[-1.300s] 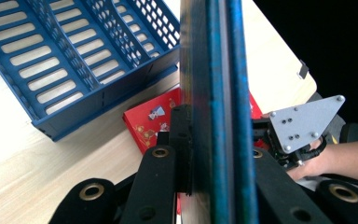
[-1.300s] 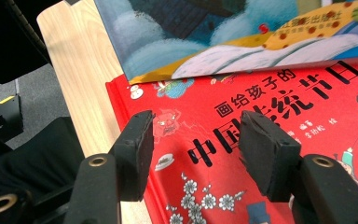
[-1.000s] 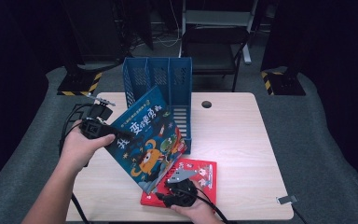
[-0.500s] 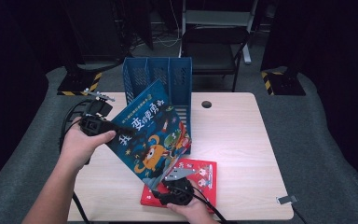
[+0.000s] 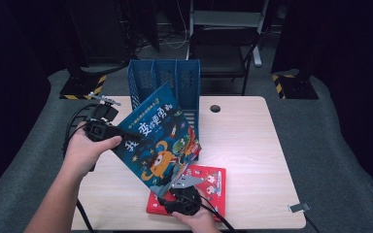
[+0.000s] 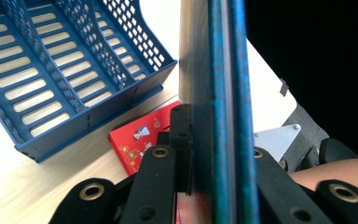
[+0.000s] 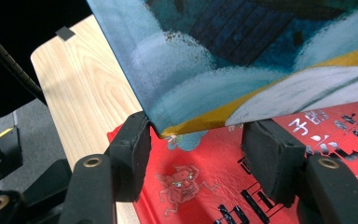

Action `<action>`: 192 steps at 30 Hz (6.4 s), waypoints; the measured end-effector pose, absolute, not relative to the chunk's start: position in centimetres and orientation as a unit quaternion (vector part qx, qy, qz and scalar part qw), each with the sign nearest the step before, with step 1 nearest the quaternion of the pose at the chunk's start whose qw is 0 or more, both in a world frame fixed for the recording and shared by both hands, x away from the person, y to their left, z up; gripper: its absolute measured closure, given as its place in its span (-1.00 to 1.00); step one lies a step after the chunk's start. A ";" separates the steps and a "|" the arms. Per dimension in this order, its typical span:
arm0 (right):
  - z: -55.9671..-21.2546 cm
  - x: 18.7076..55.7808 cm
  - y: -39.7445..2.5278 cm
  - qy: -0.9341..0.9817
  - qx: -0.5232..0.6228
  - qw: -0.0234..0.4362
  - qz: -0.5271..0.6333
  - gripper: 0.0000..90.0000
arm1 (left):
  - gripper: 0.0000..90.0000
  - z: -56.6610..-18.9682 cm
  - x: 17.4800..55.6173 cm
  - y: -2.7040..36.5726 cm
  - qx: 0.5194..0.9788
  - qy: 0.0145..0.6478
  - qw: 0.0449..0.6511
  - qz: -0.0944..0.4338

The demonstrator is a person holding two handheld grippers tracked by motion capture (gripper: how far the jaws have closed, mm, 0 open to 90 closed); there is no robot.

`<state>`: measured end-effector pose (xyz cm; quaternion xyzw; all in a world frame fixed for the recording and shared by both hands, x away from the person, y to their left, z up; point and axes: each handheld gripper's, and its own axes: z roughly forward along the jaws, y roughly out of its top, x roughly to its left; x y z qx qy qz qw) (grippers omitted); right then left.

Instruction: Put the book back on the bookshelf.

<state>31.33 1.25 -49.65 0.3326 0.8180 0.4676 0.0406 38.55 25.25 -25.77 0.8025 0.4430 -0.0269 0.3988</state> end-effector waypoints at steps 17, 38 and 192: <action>-48.1 30.4 0.4 0.797 0.328 0.080 0.501 0.01 | 0.82 -23.3 38.2 25.0 0.809 0.423 0.407 -0.017; -44.6 33.4 1.3 0.793 0.315 0.095 0.513 0.02 | 0.81 -19.9 40.0 26.8 0.787 0.450 0.422 0.002; -43.0 46.0 10.0 0.790 0.345 0.110 0.495 0.05 | 0.81 -19.8 44.6 35.0 0.654 0.628 0.416 0.070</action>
